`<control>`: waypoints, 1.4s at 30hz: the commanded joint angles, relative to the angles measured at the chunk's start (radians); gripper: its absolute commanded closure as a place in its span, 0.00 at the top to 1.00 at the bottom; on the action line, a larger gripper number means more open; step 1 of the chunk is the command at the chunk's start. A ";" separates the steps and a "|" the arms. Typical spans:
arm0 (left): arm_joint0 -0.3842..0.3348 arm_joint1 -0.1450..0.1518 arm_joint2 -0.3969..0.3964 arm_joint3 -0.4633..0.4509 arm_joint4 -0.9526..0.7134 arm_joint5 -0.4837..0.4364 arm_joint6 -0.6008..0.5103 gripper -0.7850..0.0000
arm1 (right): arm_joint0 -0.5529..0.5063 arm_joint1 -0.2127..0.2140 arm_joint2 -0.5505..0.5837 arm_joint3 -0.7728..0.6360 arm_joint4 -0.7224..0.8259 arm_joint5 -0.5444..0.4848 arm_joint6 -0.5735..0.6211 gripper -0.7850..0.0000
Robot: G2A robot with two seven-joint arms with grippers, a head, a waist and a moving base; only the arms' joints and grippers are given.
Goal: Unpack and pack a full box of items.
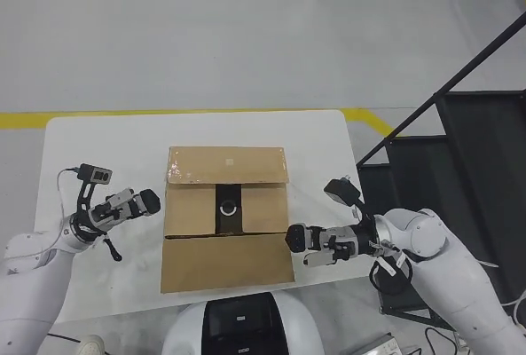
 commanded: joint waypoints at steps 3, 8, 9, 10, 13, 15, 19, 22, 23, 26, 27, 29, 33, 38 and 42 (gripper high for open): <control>-0.050 -0.014 0.050 0.024 0.031 -0.018 0.038 1.00 | 0.008 0.009 -0.010 0.009 0.011 -0.004 -0.004 1.00; -0.108 -0.031 0.106 0.067 0.058 -0.021 0.085 1.00 | 0.017 0.017 -0.021 0.020 0.019 -0.008 -0.008 1.00; -0.123 -0.036 0.119 0.080 0.077 -0.029 0.105 1.00 | 0.020 0.020 -0.024 0.023 0.021 -0.010 -0.010 1.00; -0.133 -0.040 0.129 0.086 0.086 -0.033 0.118 1.00 | 0.021 0.022 -0.025 0.025 0.024 -0.011 -0.011 1.00; -0.156 -0.050 0.156 0.101 0.108 -0.041 0.164 1.00 | 0.023 0.028 -0.027 0.028 0.030 -0.015 -0.015 1.00; -0.165 -0.057 0.172 0.093 0.099 -0.043 0.179 1.00 | 0.025 0.032 -0.030 0.029 0.032 -0.017 -0.016 1.00; -0.176 -0.064 0.176 0.072 0.046 -0.044 0.173 1.00 | 0.028 0.040 -0.038 0.025 0.032 -0.019 -0.019 1.00; -0.192 -0.068 0.172 0.048 0.027 -0.038 0.182 1.00 | 0.031 0.045 -0.048 0.025 0.031 -0.021 -0.021 1.00; -0.200 -0.070 0.172 0.040 0.029 -0.038 0.194 1.00 | 0.034 0.047 -0.051 0.028 0.030 -0.022 -0.022 1.00; -0.237 -0.081 0.186 0.033 0.047 -0.028 0.287 1.00 | 0.040 0.051 -0.061 0.033 0.027 -0.025 -0.025 1.00; -0.254 -0.086 0.197 0.038 0.054 -0.020 0.318 1.00 | 0.042 0.052 -0.063 0.035 0.025 -0.028 -0.028 1.00; -0.290 -0.097 0.219 0.054 0.070 -0.010 0.370 1.00 | 0.044 0.055 -0.066 0.038 0.019 -0.033 -0.033 1.00; -0.376 -0.119 0.262 0.122 0.088 0.024 0.431 1.00 | 0.039 0.061 -0.065 0.046 0.016 -0.045 -0.045 1.00; -0.474 -0.143 0.307 0.229 0.152 0.057 0.511 1.00 | 0.035 0.070 -0.060 0.052 0.022 -0.052 -0.052 1.00; -0.540 -0.159 0.344 0.312 0.273 0.098 0.619 1.00 | 0.034 0.076 -0.060 0.057 0.025 -0.056 -0.056 1.00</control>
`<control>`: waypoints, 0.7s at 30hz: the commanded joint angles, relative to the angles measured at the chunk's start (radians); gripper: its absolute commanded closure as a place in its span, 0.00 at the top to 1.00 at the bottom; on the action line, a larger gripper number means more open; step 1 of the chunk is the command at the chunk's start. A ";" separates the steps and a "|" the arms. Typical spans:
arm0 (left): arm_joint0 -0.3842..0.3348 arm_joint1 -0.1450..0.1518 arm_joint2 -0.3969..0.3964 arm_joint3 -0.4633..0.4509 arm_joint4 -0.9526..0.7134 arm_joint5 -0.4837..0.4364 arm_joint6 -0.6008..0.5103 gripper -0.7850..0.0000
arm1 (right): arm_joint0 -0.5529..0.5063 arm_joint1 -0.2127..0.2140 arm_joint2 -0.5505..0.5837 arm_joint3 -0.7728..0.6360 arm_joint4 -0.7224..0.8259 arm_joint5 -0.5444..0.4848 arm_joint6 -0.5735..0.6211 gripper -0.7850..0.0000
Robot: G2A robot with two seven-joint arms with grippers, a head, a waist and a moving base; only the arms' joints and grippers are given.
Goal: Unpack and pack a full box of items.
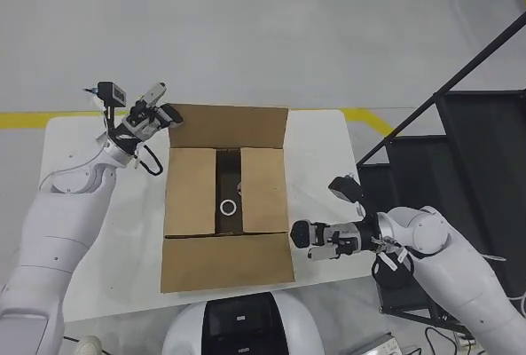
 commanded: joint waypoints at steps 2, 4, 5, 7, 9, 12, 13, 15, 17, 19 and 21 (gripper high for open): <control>-0.039 -0.011 0.031 0.046 0.099 0.047 0.080 1.00 | 0.001 0.003 -0.001 0.004 0.000 -0.001 -0.001 1.00; -0.066 -0.019 0.057 0.071 0.183 0.087 0.137 1.00 | 0.002 0.006 -0.003 0.010 0.001 -0.003 -0.003 1.00; -0.076 -0.023 0.068 0.078 0.209 0.109 0.149 1.00 | 0.004 0.006 -0.005 0.011 0.002 -0.003 -0.003 1.00; -0.094 -0.028 0.088 0.091 0.269 0.140 0.172 1.00 | 0.007 0.007 -0.007 0.015 0.002 -0.002 -0.002 1.00; -0.113 -0.037 0.118 0.101 0.345 0.179 0.200 1.00 | 0.011 0.009 -0.012 0.018 0.003 -0.003 -0.003 1.00; -0.135 -0.047 0.161 0.114 0.471 0.237 0.236 1.00 | 0.015 0.010 -0.015 0.026 0.001 -0.004 -0.004 1.00; -0.139 -0.050 0.176 0.115 0.508 0.254 0.241 1.00 | 0.016 0.010 -0.016 0.029 0.001 -0.005 -0.005 1.00; -0.144 -0.055 0.197 0.114 0.567 0.278 0.253 1.00 | 0.017 0.011 -0.017 0.034 0.003 -0.006 -0.006 1.00; -0.144 -0.058 0.208 0.112 0.609 0.292 0.267 1.00 | 0.018 0.012 -0.018 0.037 0.004 -0.006 -0.006 1.00; -0.140 -0.061 0.210 0.107 0.625 0.297 0.270 1.00 | 0.019 0.013 -0.019 0.038 0.003 -0.006 -0.006 1.00; -0.136 -0.061 0.208 0.104 0.629 0.299 0.258 1.00 | 0.020 0.013 -0.020 0.040 0.003 -0.005 -0.005 1.00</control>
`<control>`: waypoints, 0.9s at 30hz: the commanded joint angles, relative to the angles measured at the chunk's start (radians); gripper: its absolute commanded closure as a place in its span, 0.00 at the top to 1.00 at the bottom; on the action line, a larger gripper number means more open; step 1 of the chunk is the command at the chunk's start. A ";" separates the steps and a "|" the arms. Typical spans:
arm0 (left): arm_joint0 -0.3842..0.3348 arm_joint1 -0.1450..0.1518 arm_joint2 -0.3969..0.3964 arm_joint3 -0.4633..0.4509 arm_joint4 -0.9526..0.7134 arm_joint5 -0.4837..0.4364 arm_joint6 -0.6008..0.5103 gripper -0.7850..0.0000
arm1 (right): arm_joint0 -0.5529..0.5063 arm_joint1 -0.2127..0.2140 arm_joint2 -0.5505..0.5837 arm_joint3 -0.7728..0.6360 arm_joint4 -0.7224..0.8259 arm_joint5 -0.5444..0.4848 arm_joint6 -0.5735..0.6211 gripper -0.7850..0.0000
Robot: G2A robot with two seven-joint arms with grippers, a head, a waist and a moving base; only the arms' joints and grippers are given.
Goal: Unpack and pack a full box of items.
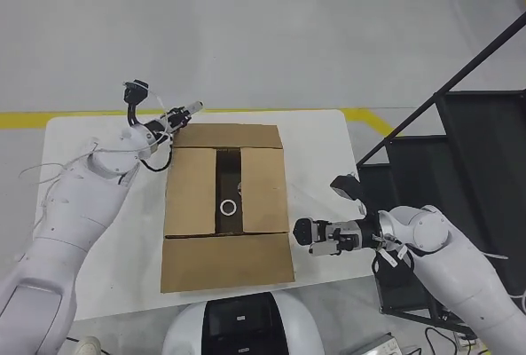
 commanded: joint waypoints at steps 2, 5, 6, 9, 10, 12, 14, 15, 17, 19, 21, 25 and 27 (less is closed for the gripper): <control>0.004 0.002 -0.008 -0.003 0.015 0.008 -0.023 1.00 | 0.002 0.001 -0.003 0.002 -0.002 0.002 0.002 1.00; 0.013 0.009 -0.031 -0.012 0.017 0.015 -0.051 1.00 | 0.007 0.000 -0.012 0.006 -0.004 0.007 0.007 1.00; 0.022 0.011 -0.049 -0.021 -0.001 0.003 -0.036 1.00 | 0.010 -0.001 -0.016 0.007 -0.005 0.010 0.010 1.00; 0.061 0.022 -0.116 -0.057 -0.094 -0.055 -0.015 1.00 | 0.024 -0.005 -0.032 0.012 -0.013 0.022 0.010 1.00; 0.077 0.028 -0.141 -0.072 -0.122 -0.081 -0.019 1.00 | 0.030 -0.007 -0.039 0.010 -0.023 0.032 0.004 1.00; 0.116 0.041 -0.197 -0.109 -0.190 -0.134 -0.042 1.00 | 0.042 -0.012 -0.056 -0.002 -0.052 0.051 -0.014 1.00; 0.162 0.056 -0.252 -0.156 -0.246 -0.168 -0.091 1.00 | 0.055 -0.017 -0.073 -0.021 -0.090 0.077 -0.038 1.00; 0.187 0.064 -0.280 -0.182 -0.277 -0.175 -0.127 1.00 | 0.062 -0.019 -0.080 -0.031 -0.116 0.095 -0.053 1.00; 0.228 0.079 -0.330 -0.225 -0.321 -0.188 -0.183 1.00 | 0.071 -0.023 -0.092 -0.052 -0.149 0.134 -0.081 1.00; 0.286 0.098 -0.394 -0.278 -0.365 -0.207 -0.266 1.00 | 0.089 -0.029 -0.110 -0.086 -0.181 0.202 -0.120 1.00; 0.337 0.114 -0.441 -0.326 -0.411 -0.231 -0.385 1.00 | 0.111 -0.035 -0.125 -0.112 -0.221 0.275 -0.165 1.00; 0.425 0.151 -0.548 -0.378 -0.418 -0.310 -0.594 1.00 | 0.170 -0.054 -0.182 -0.132 -0.274 0.453 -0.267 1.00; 0.468 0.163 -0.592 -0.399 -0.444 -0.332 -0.655 1.00 | 0.208 -0.068 -0.219 -0.130 -0.279 0.540 -0.317 1.00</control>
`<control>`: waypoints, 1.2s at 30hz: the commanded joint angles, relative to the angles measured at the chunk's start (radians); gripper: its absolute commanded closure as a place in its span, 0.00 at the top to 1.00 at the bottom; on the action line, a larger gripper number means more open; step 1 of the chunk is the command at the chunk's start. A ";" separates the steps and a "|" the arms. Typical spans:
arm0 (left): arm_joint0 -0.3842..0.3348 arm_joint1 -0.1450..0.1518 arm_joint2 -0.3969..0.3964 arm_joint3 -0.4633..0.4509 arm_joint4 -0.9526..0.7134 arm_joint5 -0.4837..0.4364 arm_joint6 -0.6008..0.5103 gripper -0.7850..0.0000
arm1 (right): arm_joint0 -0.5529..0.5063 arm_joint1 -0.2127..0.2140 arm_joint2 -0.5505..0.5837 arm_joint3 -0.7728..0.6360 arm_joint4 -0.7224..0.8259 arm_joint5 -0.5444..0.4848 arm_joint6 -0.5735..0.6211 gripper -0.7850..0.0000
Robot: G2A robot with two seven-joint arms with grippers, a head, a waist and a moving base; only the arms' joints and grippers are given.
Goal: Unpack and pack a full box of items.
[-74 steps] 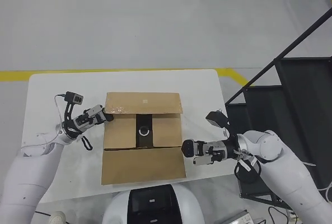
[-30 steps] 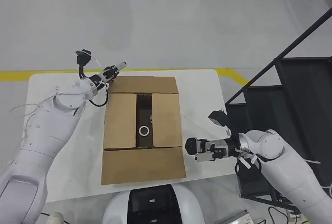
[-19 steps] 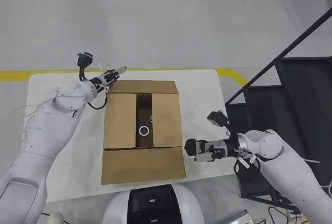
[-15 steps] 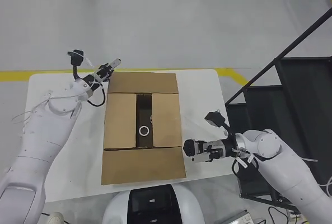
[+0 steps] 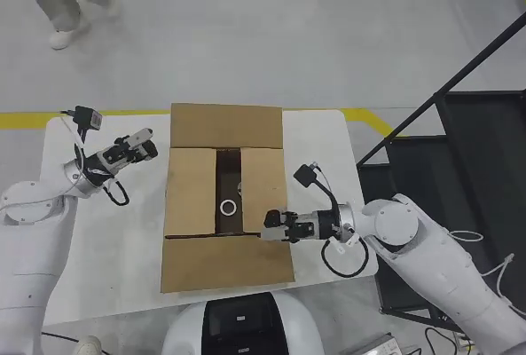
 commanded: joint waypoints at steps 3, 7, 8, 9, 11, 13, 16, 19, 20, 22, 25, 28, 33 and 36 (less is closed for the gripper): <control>0.077 0.025 -0.088 -0.030 -0.017 -0.045 -0.114 1.00 | 0.090 -0.032 -0.083 0.026 -0.020 0.192 -0.111 1.00; 0.123 0.037 -0.128 -0.053 -0.054 -0.073 -0.182 1.00 | 0.168 -0.067 -0.176 0.062 -0.042 0.310 -0.178 1.00; 0.129 0.039 -0.132 -0.055 -0.065 -0.075 -0.195 1.00 | 0.181 -0.074 -0.193 0.071 -0.042 0.324 -0.181 1.00; 0.134 0.040 -0.136 -0.058 -0.076 -0.077 -0.208 1.00 | 0.207 -0.087 -0.223 0.093 -0.045 0.346 -0.192 1.00; 0.134 0.040 -0.136 -0.058 -0.076 -0.077 -0.208 1.00 | 0.224 -0.096 -0.246 0.110 -0.050 0.355 -0.195 1.00; 0.134 0.040 -0.136 -0.058 -0.076 -0.077 -0.208 1.00 | 0.224 -0.096 -0.246 0.110 -0.050 0.355 -0.195 1.00; 0.134 0.040 -0.136 -0.058 -0.076 -0.077 -0.208 1.00 | 0.224 -0.096 -0.246 0.110 -0.050 0.355 -0.195 1.00; 0.134 0.040 -0.136 -0.058 -0.076 -0.077 -0.208 1.00 | 0.224 -0.096 -0.246 0.110 -0.050 0.355 -0.195 1.00; 0.134 0.040 -0.136 -0.058 -0.076 -0.077 -0.208 1.00 | 0.224 -0.096 -0.246 0.110 -0.050 0.355 -0.195 1.00; 0.134 0.040 -0.136 -0.058 -0.076 -0.077 -0.208 1.00 | 0.224 -0.096 -0.246 0.110 -0.050 0.355 -0.195 1.00; 0.134 0.040 -0.136 -0.058 -0.076 -0.077 -0.208 1.00 | 0.224 -0.096 -0.246 0.110 -0.050 0.355 -0.195 1.00; 0.134 0.040 -0.136 -0.058 -0.076 -0.077 -0.208 1.00 | 0.224 -0.096 -0.246 0.110 -0.050 0.355 -0.195 1.00; 0.134 0.040 -0.136 -0.058 -0.076 -0.077 -0.208 1.00 | 0.228 -0.099 -0.264 0.106 -0.070 0.365 -0.168 1.00; 0.140 0.040 -0.133 -0.067 -0.068 -0.067 -0.191 1.00 | 0.274 -0.121 -0.300 0.124 -0.067 0.383 -0.162 1.00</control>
